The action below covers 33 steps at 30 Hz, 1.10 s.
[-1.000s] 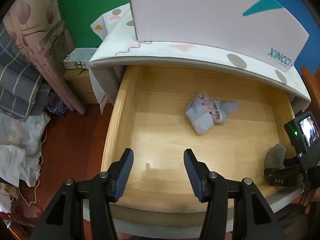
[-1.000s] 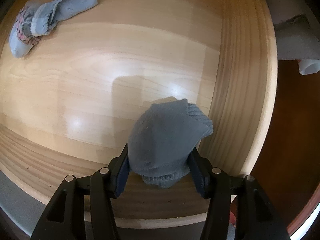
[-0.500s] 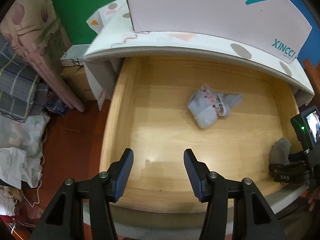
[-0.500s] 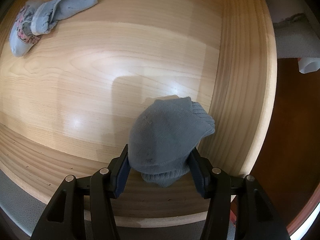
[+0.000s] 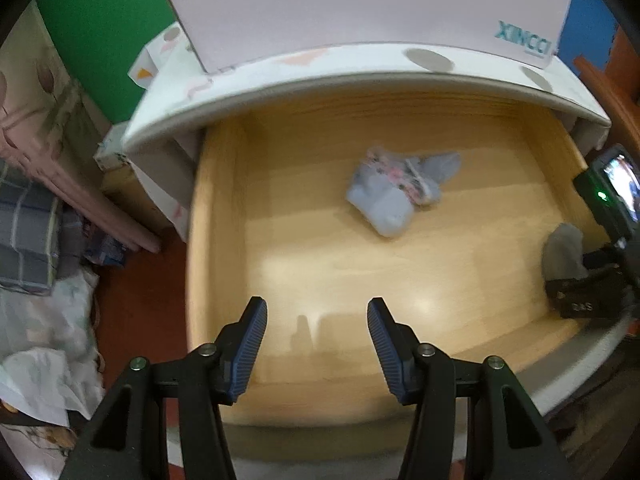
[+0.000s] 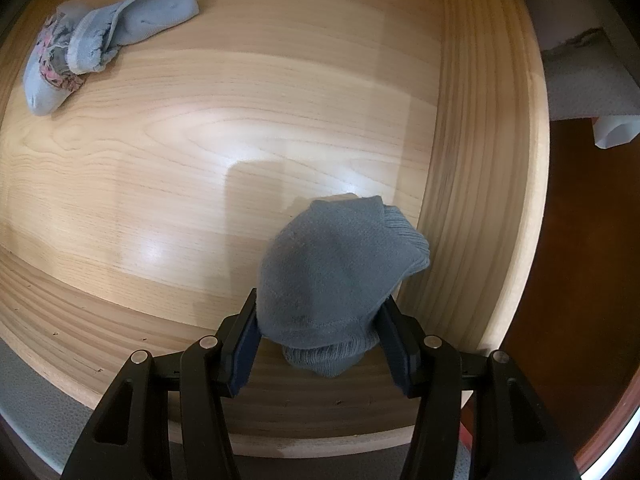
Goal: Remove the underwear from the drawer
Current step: 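Move the left tool over the drawer toward the pale floral sock while the right tool holds the grey sock, then lower the left tool onto the pale blue floral sock and close on it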
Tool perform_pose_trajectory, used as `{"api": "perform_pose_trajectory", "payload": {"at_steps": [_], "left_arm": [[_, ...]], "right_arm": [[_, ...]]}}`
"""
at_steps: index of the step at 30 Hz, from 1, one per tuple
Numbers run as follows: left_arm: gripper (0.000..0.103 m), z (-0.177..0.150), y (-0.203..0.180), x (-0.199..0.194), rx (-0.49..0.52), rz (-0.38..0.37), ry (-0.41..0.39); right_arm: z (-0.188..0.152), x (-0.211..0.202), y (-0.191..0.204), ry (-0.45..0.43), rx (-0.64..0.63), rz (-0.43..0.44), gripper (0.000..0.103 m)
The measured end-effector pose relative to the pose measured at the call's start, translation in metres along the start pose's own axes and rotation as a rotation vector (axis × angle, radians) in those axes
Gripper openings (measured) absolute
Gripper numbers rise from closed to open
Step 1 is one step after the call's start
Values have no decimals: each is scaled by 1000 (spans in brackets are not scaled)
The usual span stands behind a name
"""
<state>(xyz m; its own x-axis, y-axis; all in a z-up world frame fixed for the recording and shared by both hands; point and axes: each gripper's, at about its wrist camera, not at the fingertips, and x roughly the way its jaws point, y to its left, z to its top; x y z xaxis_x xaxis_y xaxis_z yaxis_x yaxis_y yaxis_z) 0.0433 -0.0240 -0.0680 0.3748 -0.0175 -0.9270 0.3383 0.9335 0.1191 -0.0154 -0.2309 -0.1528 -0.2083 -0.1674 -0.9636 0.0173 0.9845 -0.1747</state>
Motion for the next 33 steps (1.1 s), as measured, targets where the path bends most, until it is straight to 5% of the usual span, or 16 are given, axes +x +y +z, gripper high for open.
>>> {"api": "perform_pose_trajectory", "payload": {"at_steps": [11,16,20,33], "left_arm": [[54,-5,-7,-16,-22,-22,-58],[54,11,6,-10,-220,-119,-50],[54,18,1,-15,-97,-52,-65],[54,24,0,-3,74,58,-45]], "right_arm": [[2,0,-1,9,10,1,52],[5,0,-2,12,-6,2,52],[5,-1,-3,2,5,3,52],[-1,0,-3,-10,14,4,52]]}}
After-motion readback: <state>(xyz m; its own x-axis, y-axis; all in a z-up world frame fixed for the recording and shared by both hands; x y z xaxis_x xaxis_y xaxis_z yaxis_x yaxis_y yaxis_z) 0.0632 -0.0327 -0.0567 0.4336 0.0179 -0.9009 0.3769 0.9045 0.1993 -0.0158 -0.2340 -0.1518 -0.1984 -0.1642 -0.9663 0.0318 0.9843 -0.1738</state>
